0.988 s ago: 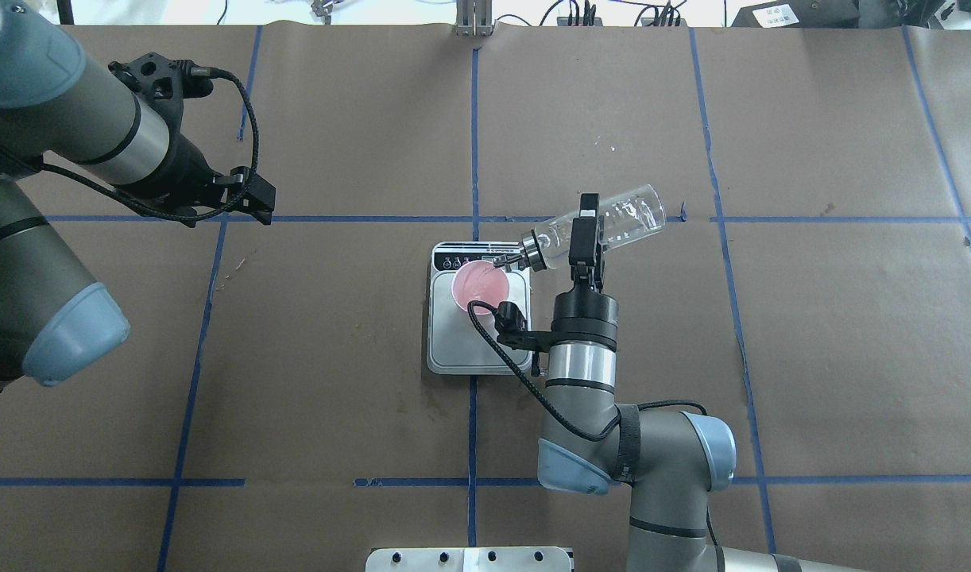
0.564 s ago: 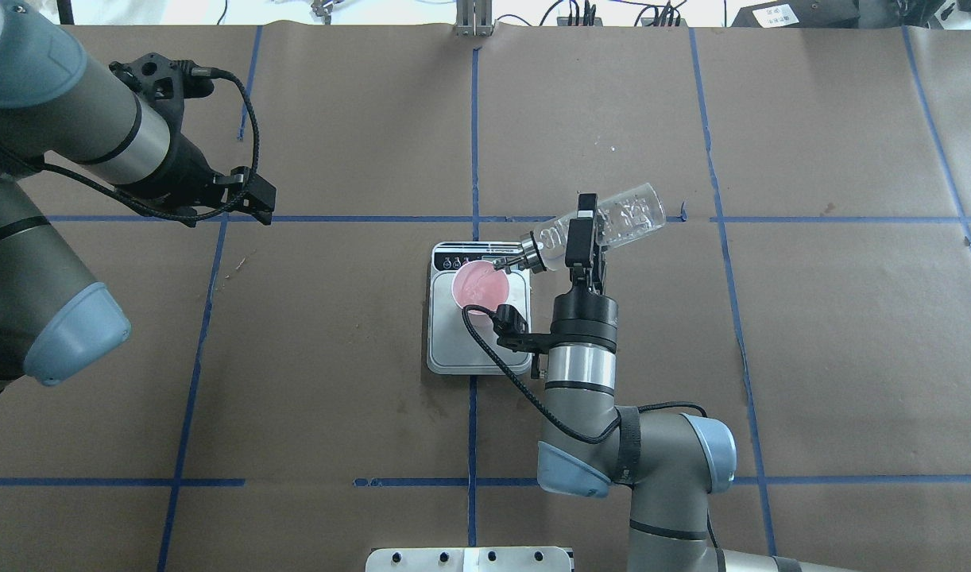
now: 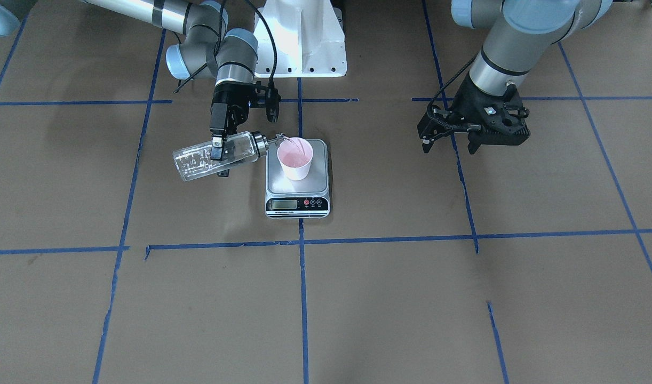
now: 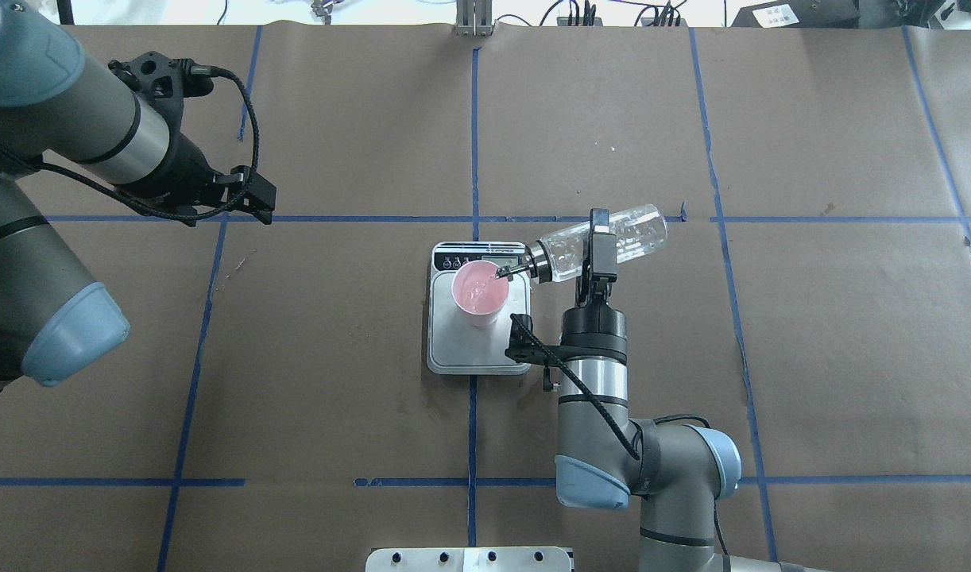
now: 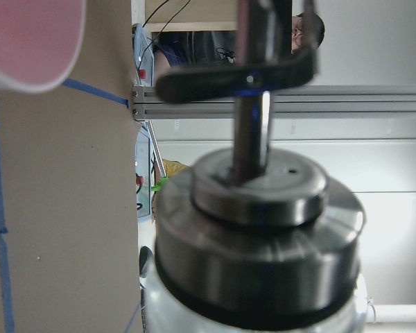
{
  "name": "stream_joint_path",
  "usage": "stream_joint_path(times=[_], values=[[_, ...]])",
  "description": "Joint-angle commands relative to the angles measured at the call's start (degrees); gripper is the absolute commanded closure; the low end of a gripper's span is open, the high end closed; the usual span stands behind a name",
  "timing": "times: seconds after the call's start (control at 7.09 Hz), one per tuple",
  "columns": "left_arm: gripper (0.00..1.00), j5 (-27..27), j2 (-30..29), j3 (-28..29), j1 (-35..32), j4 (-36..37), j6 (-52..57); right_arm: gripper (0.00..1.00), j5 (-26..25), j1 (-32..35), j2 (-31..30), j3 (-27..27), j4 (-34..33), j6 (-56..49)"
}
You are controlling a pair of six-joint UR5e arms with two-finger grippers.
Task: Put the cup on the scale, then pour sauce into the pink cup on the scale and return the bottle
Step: 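Rotate the bottle upright with the right gripper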
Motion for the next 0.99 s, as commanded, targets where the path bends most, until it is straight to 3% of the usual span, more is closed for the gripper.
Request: stream_joint_path(times=[0.0, 0.14, 0.42, 0.71, 0.85], values=[[0.0, -0.2, 0.0, -0.2, 0.0, 0.0, -0.4, 1.0, 2.4, -0.1, 0.8, -1.6, 3.7, 15.3], [0.0, -0.4, -0.1, -0.3, 0.0, 0.1, -0.5, 1.0, 6.2, 0.0, 0.4, -1.3, 4.8, 26.1], [0.0, -0.4, -0.1, 0.1, 0.1, 0.0, -0.6, 1.0, 8.2, 0.4, 0.0, -1.3, 7.0, 30.7], [0.0, -0.4, -0.2, 0.1, 0.1, 0.0, -0.6, 1.0, 10.0, 0.5, -1.3, -1.3, 14.6, 35.8], [0.0, -0.4, -0.3, 0.2, 0.1, 0.0, -0.6, 1.0, 11.3, 0.6, -2.7, -1.2, 14.9, 44.4]])
